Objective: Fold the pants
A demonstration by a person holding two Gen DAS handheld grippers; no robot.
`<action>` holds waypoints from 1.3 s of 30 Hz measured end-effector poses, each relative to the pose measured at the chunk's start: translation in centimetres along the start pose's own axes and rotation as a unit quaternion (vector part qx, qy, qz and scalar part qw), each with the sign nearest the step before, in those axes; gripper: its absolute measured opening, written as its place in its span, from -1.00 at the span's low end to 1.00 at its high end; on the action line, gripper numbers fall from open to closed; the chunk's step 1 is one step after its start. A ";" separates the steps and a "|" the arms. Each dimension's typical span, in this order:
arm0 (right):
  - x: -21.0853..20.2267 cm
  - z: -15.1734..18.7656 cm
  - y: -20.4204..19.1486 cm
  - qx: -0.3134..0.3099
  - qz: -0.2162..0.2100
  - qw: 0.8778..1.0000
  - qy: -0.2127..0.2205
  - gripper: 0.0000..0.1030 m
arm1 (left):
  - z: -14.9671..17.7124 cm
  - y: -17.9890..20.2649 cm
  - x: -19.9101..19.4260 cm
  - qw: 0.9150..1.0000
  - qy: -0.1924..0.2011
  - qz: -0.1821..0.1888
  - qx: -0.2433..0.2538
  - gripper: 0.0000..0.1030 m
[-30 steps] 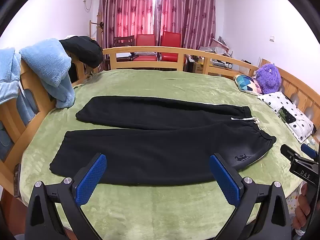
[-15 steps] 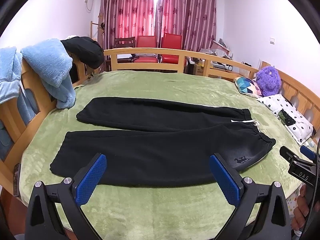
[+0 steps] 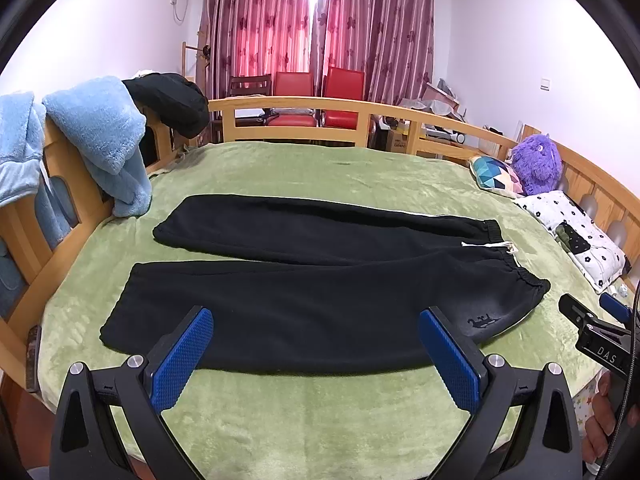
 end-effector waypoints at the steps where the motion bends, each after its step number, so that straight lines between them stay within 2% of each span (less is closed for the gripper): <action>1: 0.0 0.0 0.0 0.000 0.000 1.000 0.000 0.98 | 0.0 0.0 0.0 1.000 0.000 0.000 0.000 1.00; 27: -0.4 -0.2 -0.9 -0.009 -0.002 1.000 0.007 0.98 | 0.1 0.2 -0.1 1.000 0.002 0.006 0.001 1.00; 39: 1.6 0.3 -2.4 -0.016 -0.015 1.000 0.015 0.98 | 0.5 -0.4 1.6 1.000 0.001 0.004 -0.003 1.00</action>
Point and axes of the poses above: each gripper's, at about its wrist camera, not at the fingertips, and x roughly the way its jaws point, y to its right, z to its underside, the point moved 10 cm from there along x, roughly the way its jaws point, and after that the axes turned 3 degrees about -y, right-handed, at the moved point
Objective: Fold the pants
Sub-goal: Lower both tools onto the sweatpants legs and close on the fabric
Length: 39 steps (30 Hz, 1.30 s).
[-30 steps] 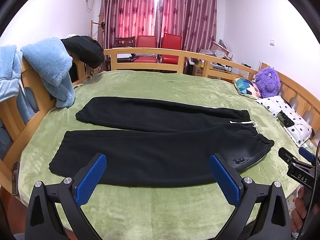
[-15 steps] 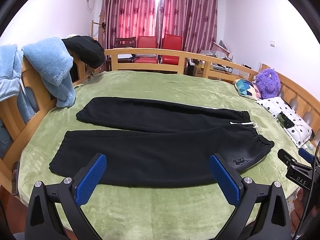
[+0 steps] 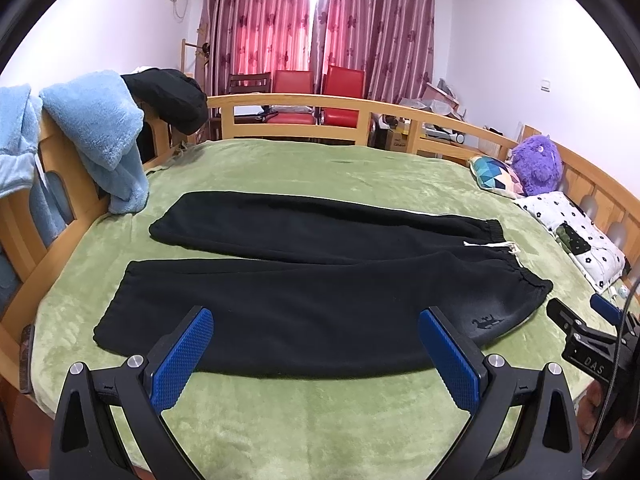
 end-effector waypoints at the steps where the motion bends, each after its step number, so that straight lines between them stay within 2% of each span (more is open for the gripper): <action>1: 0.4 0.0 -0.2 -0.004 -0.002 1.000 0.004 0.98 | 0.1 -0.4 0.6 1.000 -0.002 -0.001 -0.005 1.00; 4: 2.4 0.9 -0.5 -0.012 -0.011 1.000 0.015 0.98 | 0.7 -1.4 2.8 1.000 -0.009 0.001 -0.020 1.00; 6: 4.9 2.1 -0.2 -0.001 -0.018 1.000 0.008 0.98 | 1.3 -2.3 4.2 1.000 -0.005 0.001 -0.027 1.00; 8: 7.2 3.3 0.5 0.029 -0.030 0.999 -0.014 0.86 | 2.2 -3.7 6.0 0.999 -0.012 -0.015 -0.036 1.00; 10: 9.7 4.3 1.1 0.056 -0.046 0.996 -0.053 0.75 | 3.4 -4.8 7.8 0.998 -0.038 -0.013 -0.049 1.00; 11: 10.4 4.5 1.4 0.059 -0.045 0.995 -0.063 0.74 | 4.0 -5.5 8.7 0.997 -0.049 -0.015 -0.057 1.00; 14: 12.3 4.9 3.6 0.059 -0.004 0.996 -0.067 0.74 | 5.8 -7.7 10.9 0.995 -0.066 -0.028 -0.073 0.96; 17: 13.6 5.9 5.5 0.076 0.005 0.995 -0.071 0.74 | 8.4 -9.9 13.3 0.988 -0.100 -0.011 -0.114 0.95; 21: 15.3 7.6 8.0 0.119 0.002 0.988 -0.097 0.74 | 11.1 -14.0 14.9 0.974 -0.104 -0.014 -0.200 0.90; 25: 17.4 8.9 10.1 0.154 -0.001 0.981 -0.121 0.74 | 12.9 -17.1 16.3 0.961 -0.109 -0.007 -0.256 0.88; 27: 18.2 9.2 10.7 0.175 -0.013 0.976 -0.126 0.74 | 13.2 -17.9 16.9 0.959 -0.107 -0.004 -0.264 0.84; 30: 19.8 9.2 11.1 0.199 -0.031 0.970 -0.139 0.74 | 12.9 -18.4 17.4 0.960 -0.098 -0.012 -0.261 0.84; 33: 21.2 8.6 10.8 0.206 -0.046 0.967 -0.146 0.74 | 12.6 -18.9 18.5 0.957 -0.102 -0.009 -0.271 0.84; 38: 24.9 8.2 10.4 0.207 -0.027 0.964 -0.162 0.77 | 10.7 -19.7 20.3 0.952 -0.093 -0.005 -0.290 0.82; 39: 25.2 7.8 10.3 0.205 -0.019 0.967 -0.150 0.75 | 10.5 -20.0 20.5 0.950 -0.090 -0.007 -0.298 0.71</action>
Point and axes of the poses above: each gripper's, at about its wrist camera, not at the fingertips, and x roughly the way its jaws point, y to its right, z to its underside, the point moved 10 cm from there along x, roughly the way its jaws point, and after that the axes turned 3 degrees about -y, right-handed, at the moved point
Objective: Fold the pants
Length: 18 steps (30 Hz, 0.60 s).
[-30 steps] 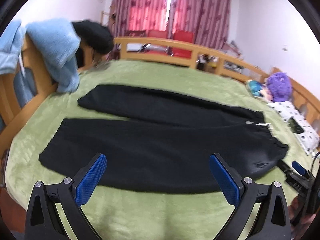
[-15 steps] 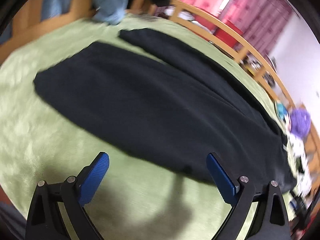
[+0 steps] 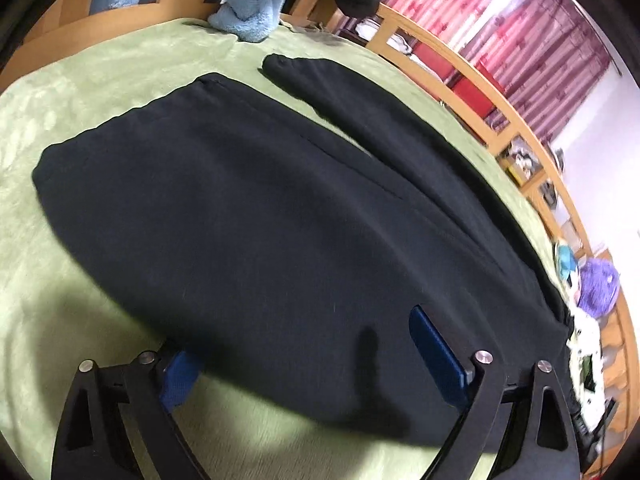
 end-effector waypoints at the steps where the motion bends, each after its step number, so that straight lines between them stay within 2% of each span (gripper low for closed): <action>1: 0.1 -0.4 -0.4 -0.004 0.000 1.000 0.010 0.57 | -0.4 -0.2 0.2 1.000 0.002 -0.001 -0.006 0.49; 2: 0.3 -0.7 -0.7 -0.008 0.004 1.000 0.014 0.28 | -0.6 -0.4 0.2 1.000 0.005 -0.005 -0.010 0.37; 3: 0.4 -1.1 -0.8 -0.010 0.006 1.000 0.017 0.09 | -0.8 -0.7 0.3 1.000 0.009 -0.014 -0.014 0.02; 4: 0.6 -1.4 -0.6 -0.010 0.010 1.000 0.024 -0.37 | -1.0 -1.0 0.5 1.000 0.009 -0.022 -0.015 -0.48; 5: 0.7 -1.8 -0.2 -0.006 0.014 0.999 0.029 -0.70 | -1.2 -1.4 0.6 0.999 0.005 -0.031 -0.013 -0.64; 7: 0.5 -2.0 0.4 0.021 -0.018 0.999 0.026 -0.78 | -1.3 -1.7 0.5 1.000 -0.001 -0.015 -0.016 -0.79; 8: 0.2 -2.0 0.7 0.030 -0.027 0.999 0.031 -0.83 | -1.4 -1.9 0.1 1.000 0.000 -0.006 -0.019 -0.80; 13: -2.9 -0.5 1.6 0.006 0.008 0.998 0.057 -0.87 | -1.4 -1.8 -2.7 1.000 0.009 0.012 -0.008 -0.83; 18: -7.0 2.2 2.6 0.018 -0.006 0.998 0.059 -0.87 | -0.3 -3.2 -5.8 1.000 0.014 0.017 -0.002 -0.83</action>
Point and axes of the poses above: each gripper's, at about its wrist camera, not at the fingertips, and x roughly the way its jaws point, y to its right, z to its underside, the point moved 10 cm from there along x, roughly the way its jaws point, and after that the axes turned 3 degrees about -y, right-handed, at the moved point
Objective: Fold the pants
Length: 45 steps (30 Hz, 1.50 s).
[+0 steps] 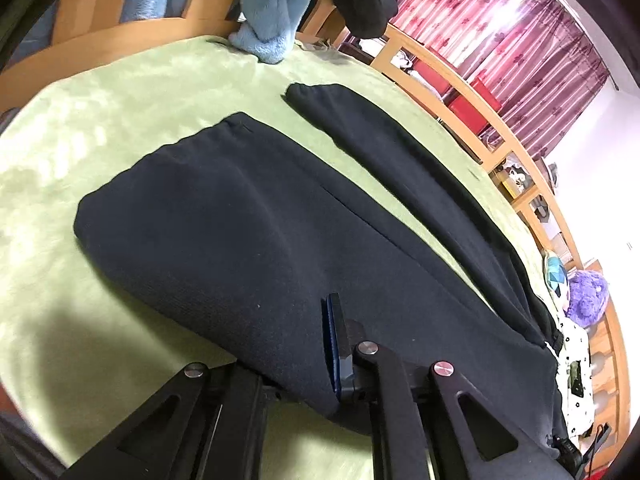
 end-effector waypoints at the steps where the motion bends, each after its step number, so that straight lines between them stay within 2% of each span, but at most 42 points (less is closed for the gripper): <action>1: -0.9 0.7 0.1 -0.006 0.002 1.000 0.000 -0.88 | 0.4 -0.5 -0.7 1.000 -0.002 0.000 0.002 -0.83; 5: -4.3 3.7 0.0 -0.035 0.000 0.999 -0.005 -0.88 | 1.4 -2.7 -3.0 1.000 -0.002 -0.010 0.008 -0.83; 8: -5.7 5.6 0.4 -0.035 -0.004 0.999 -0.010 -0.88 | 2.3 -4.0 -4.2 1.000 -0.007 -0.014 0.008 -0.83; 10: -6.5 6.6 0.7 -0.033 -0.006 0.999 -0.012 -0.88 | 2.8 -4.5 -4.2 1.000 -0.012 -0.017 0.007 -0.83; 12: -5.7 7.7 0.8 -0.032 -0.008 0.999 -0.038 -0.82 | 3.6 -5.1 -3.3 0.999 -0.034 -0.031 0.000 -0.78; 14: -4.7 8.6 1.0 -0.027 -0.023 0.996 -0.079 -0.75 | 4.0 -5.4 -2.4 0.998 -0.059 -0.032 -0.015 -0.75; 15: -4.7 8.7 1.2 -0.020 -0.033 0.996 -0.086 -0.70 | 4.1 -5.4 -2.3 0.997 -0.066 -0.027 -0.023 -0.75; 17: -5.1 8.5 1.5 -0.009 -0.032 0.996 -0.080 -0.30 | 3.7 -5.2 -2.6 0.998 -0.056 -0.023 -0.025 -0.75; 19: -4.9 8.2 1.7 -0.008 -0.026 0.996 -0.080 -0.37 | 2.8 -4.2 -3.2 0.999 -0.035 -0.009 -0.017 -0.77; 20: -4.7 8.1 1.5 -0.010 -0.032 0.996 -0.088 -0.65 | 2.3 -3.7 -3.5 1.000 -0.027 -0.007 -0.009 -0.78; 21: -4.8 7.8 1.0 -0.012 -0.043 0.995 -0.089 -0.69 | 1.5 -2.6 -3.9 1.000 -0.017 -0.006 0.004 -0.81; 23: -5.3 6.4 0.1 -0.026 -0.045 0.996 -0.066 -0.77 | 0.4 -0.9 -4.6 1.000 -0.006 0.006 0.015 -0.82; 27: -7.2 1.7 -3.9 -0.057 -0.061 0.996 -0.022 -0.79 | -3.9 3.8 -5.8 0.999 0.015 0.026 0.036 -0.82; 33: -7.5 -8.2 -8.5 -0.051 -0.090 0.994 0.027 -0.79 | -10.9 10.4 -5.3 0.996 0.056 0.036 0.057 -0.82; 39: -2.9 -16.3 -11.8 -0.039 -0.094 0.994 0.047 -0.80 | -16.8 15.3 -1.5 0.994 0.081 0.035 0.066 -0.82; 45: 3.6 -22.4 -14.0 -0.028 -0.082 0.994 0.059 -0.80 | -22.0 19.8 6.2 0.993 0.089 0.040 0.074 -0.82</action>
Point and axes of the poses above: each gripper's, at about its wrist camera, not at the fingertips, and x roughly the way its jaws point, y to its right, z to its underside, the point moved 10 cm from there along x, roughly the way its jaws point, and after that the axes turned 3 degrees about -y, right-handed, at the moved point
